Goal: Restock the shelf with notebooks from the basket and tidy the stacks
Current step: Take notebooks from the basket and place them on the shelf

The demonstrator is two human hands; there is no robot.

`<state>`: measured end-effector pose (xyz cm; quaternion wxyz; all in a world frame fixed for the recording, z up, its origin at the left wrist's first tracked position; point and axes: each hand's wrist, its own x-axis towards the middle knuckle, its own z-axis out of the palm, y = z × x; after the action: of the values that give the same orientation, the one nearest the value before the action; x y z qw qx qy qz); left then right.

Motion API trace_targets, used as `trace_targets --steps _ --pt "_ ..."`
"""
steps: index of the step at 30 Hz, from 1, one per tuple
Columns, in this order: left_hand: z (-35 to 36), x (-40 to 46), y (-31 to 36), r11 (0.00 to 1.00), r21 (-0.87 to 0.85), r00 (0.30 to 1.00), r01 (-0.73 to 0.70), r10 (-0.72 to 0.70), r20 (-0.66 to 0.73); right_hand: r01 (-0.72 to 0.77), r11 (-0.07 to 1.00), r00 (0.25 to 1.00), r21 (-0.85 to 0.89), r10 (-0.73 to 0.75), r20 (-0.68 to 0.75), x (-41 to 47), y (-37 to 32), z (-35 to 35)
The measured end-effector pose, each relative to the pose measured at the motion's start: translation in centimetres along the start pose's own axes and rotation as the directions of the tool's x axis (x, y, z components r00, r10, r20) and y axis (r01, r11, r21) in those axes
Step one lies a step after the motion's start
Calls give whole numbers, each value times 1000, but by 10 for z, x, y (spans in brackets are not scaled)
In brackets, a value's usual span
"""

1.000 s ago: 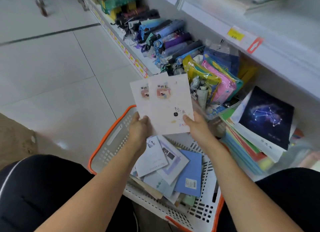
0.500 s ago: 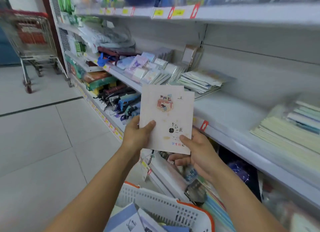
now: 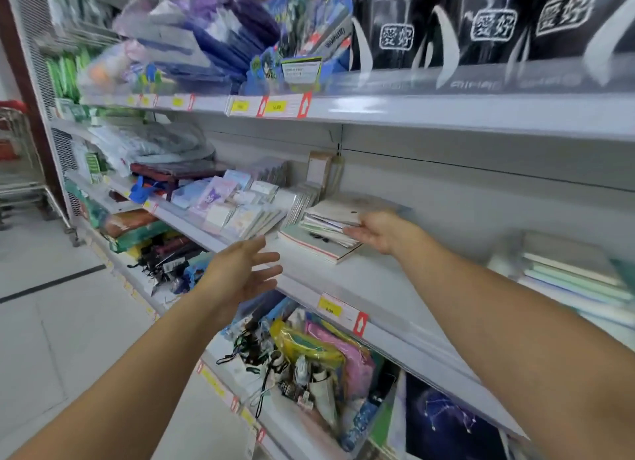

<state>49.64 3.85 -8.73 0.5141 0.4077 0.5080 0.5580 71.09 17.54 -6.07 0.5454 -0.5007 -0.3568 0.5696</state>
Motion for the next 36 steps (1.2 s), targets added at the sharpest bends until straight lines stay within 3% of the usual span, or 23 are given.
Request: trace_targets --steps 3,6,8,11,13,15,17,18,20,21,23,26,28,31,36 --pt "4 4 -15 999 47 999 26 -27 23 9 959 1000 -284 -14 -18 6 2 -9" --pt "4 9 -30 996 80 999 47 -47 -2 75 937 994 -342 -98 -52 -3 5 -11" --pt "1 8 -42 991 122 998 59 -57 -12 220 886 963 -408 -265 -56 -24 16 -10" --pt "-10 -8 -76 987 127 994 98 -92 -51 538 749 828 -387 -556 74 -86 64 -4" --pt "-28 -32 -125 975 89 974 205 -194 -118 605 727 794 -324 -580 182 -135 125 0" --pt "-54 -69 -198 914 91 901 394 -365 -234 482 789 865 -381 -359 350 -170 214 -3" --pt "-82 -123 -278 781 139 764 609 -531 -367 126 807 904 -577 146 401 -200 323 -21" --pt "-93 -151 -311 707 136 689 694 -598 -410 -35 719 859 -694 376 347 -215 373 -38" --pt "-107 -192 -359 571 90 546 816 -711 -443 -102 474 778 -875 585 227 -241 449 -79" --pt "-112 -202 -375 526 89 500 846 -726 -471 -110 368 747 -923 644 167 -253 471 -95" --pt "-118 -212 -392 502 107 487 858 -732 -476 -134 290 723 -948 683 106 -261 493 -121" --pt "-125 -223 -408 482 27 443 876 -782 -438 -180 328 706 -927 700 111 -255 490 -119" --pt "-130 -229 -416 474 -34 409 880 -792 -453 -170 338 653 -926 742 151 -249 484 -104" --pt "-132 -229 -422 505 -128 404 853 -796 -450 -165 336 602 -927 779 175 -251 481 -87" --pt "-137 -230 -432 498 -221 375 839 -822 -430 -140 411 580 -901 772 262 -267 481 -79"
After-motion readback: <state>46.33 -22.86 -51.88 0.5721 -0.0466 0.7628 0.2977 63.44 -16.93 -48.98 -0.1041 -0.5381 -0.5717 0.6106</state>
